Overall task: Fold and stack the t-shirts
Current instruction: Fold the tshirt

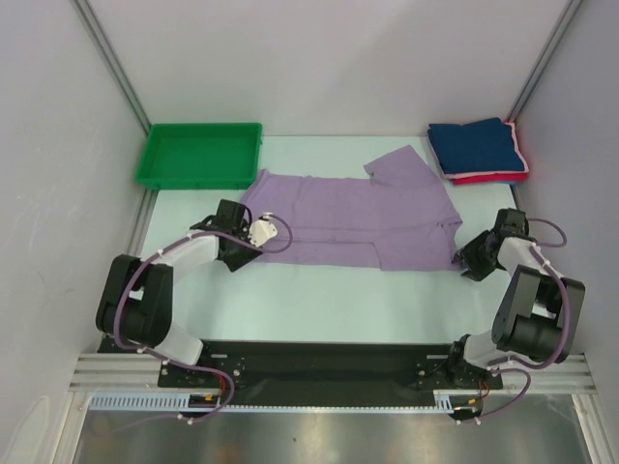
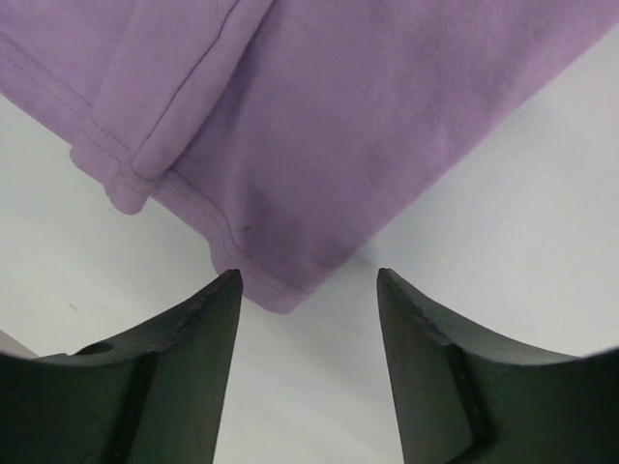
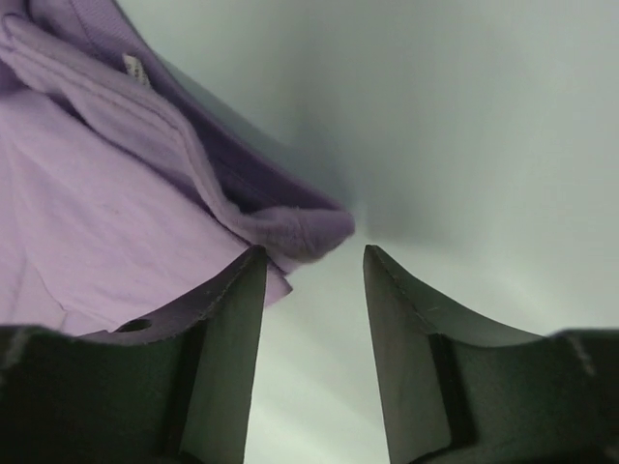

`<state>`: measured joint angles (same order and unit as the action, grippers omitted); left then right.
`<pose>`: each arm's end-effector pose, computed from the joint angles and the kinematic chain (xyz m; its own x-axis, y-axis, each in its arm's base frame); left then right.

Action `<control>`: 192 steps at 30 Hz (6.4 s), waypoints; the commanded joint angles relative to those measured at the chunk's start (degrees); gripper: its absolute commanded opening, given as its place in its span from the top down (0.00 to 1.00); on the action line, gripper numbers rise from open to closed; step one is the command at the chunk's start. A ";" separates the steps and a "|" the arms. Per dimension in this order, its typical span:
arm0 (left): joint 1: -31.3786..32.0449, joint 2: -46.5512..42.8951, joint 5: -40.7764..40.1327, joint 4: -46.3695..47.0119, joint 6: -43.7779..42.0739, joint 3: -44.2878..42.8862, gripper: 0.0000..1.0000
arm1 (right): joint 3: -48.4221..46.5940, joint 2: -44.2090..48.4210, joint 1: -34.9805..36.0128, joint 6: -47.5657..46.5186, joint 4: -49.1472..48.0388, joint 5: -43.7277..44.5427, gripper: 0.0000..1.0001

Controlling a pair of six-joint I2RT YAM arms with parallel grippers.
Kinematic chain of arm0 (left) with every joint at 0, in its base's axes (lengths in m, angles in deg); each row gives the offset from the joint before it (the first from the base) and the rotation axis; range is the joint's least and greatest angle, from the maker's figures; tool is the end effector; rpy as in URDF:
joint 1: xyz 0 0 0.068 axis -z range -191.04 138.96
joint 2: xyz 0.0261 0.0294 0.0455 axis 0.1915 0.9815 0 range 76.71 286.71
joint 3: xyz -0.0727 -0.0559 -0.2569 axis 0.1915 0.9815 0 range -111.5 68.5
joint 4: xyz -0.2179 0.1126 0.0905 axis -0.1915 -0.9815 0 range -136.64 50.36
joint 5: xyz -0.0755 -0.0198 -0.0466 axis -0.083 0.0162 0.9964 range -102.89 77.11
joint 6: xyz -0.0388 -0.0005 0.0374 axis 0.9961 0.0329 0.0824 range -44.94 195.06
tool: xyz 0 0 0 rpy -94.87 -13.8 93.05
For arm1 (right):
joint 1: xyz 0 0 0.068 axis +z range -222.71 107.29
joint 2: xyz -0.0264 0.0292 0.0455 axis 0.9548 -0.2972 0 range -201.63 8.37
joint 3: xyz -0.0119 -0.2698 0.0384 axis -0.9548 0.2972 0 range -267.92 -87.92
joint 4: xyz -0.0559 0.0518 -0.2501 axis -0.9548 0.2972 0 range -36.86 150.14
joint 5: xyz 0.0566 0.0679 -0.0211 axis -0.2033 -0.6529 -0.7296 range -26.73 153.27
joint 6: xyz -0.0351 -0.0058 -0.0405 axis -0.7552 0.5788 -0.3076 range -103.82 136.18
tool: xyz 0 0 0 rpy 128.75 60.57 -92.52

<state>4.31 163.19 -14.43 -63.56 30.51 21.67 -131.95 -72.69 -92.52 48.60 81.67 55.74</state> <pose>0.2697 -0.0731 0.1687 -0.4378 0.8475 -0.3001 0.7862 0.5228 0.3295 0.2424 -0.0824 0.1751 -0.5702 0.7703 -0.2854 0.6998 0.6374 0.3224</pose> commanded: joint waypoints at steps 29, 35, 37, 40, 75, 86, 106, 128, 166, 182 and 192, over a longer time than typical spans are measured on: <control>0.12 -25.39 16.93 -27.85 -4.23 8.52 0.40 | 6.51 27.36 -20.35 4.94 11.99 -8.45 0.51; -1.91 -21.89 17.27 -20.21 1.92 2.09 0.46 | -4.12 24.63 4.90 -1.30 7.41 -7.17 0.57; -1.91 -18.02 16.84 -16.95 4.03 1.66 0.55 | -5.53 22.54 13.79 -3.94 7.15 -3.91 0.60; -1.65 -12.66 17.01 -16.68 3.86 1.13 0.57 | -5.36 17.71 29.27 -5.62 5.31 -5.12 0.61; -2.70 1.33 2.24 4.15 14.58 -1.42 0.58 | -27.16 -26.17 53.31 -11.42 -1.46 7.44 0.78; -4.54 0.01 0.84 3.80 14.50 -3.79 0.53 | -32.96 -24.25 49.96 -15.98 5.99 9.98 0.70; -4.63 -0.87 7.96 3.44 13.79 -0.98 0.53 | -15.56 -15.35 51.54 -9.57 9.35 19.31 0.60; -4.63 -1.57 8.75 3.18 13.62 -1.42 1.00 | -23.03 -19.23 50.93 -10.89 13.21 23.00 0.90; -5.60 3.26 4.18 5.47 15.37 -3.88 0.99 | -31.19 -27.22 48.82 -16.25 10.31 25.64 0.99; -3.50 -14.92 13.49 -2.00 7.04 1.37 0.47 | -16.90 -2.28 32.96 -4.75 15.76 19.49 0.51; 3.89 -15.82 9.45 -2.19 -2.03 14.48 0.29 | 4.83 11.62 1.36 -0.79 7.86 5.60 0.51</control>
<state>7.44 147.15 -4.81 -67.19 31.91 35.35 -128.91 -63.71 -88.87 45.96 93.63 68.35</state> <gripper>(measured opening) 0.704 0.491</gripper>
